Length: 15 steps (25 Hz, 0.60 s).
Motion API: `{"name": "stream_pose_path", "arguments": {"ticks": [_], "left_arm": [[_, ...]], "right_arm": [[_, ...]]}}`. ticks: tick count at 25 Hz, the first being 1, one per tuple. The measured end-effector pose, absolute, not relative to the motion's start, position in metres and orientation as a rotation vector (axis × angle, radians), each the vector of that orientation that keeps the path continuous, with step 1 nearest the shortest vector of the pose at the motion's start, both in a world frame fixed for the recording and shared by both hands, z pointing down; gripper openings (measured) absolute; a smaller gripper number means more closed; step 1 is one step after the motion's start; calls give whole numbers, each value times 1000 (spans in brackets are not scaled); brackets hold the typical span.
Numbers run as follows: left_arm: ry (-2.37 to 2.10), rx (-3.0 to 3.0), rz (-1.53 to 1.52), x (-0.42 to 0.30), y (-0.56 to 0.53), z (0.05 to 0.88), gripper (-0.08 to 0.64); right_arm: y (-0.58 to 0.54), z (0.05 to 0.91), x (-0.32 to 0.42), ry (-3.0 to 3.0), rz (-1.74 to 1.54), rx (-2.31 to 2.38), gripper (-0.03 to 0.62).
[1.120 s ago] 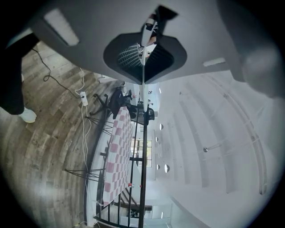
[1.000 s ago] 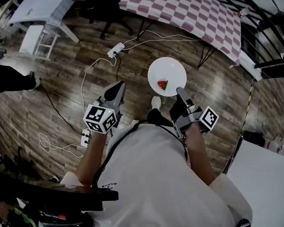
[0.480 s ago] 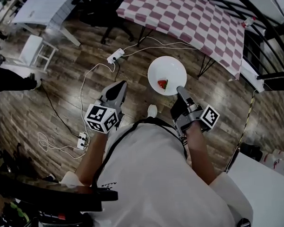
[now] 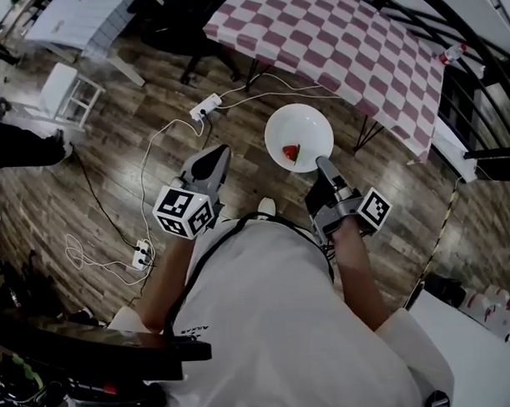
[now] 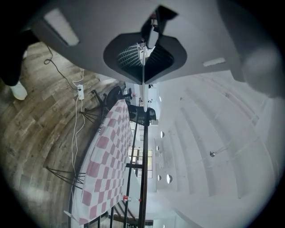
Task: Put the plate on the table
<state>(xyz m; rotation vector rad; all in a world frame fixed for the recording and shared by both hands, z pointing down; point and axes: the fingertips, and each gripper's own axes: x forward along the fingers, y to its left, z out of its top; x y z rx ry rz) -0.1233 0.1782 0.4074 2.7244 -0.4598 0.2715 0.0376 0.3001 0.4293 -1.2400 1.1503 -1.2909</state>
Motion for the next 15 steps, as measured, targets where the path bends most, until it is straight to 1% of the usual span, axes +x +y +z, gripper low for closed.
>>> {"name": "stream_pose_path", "arguments": {"ticks": [10, 15], "left_arm": [[-497, 2714, 307, -70, 169, 411, 3], [-511, 2706, 324, -61, 168, 413, 3]], "right_arm": [[281, 442, 98, 1161, -1328, -1229, 20], [279, 449, 113, 1157, -1343, -1229, 20]]}}
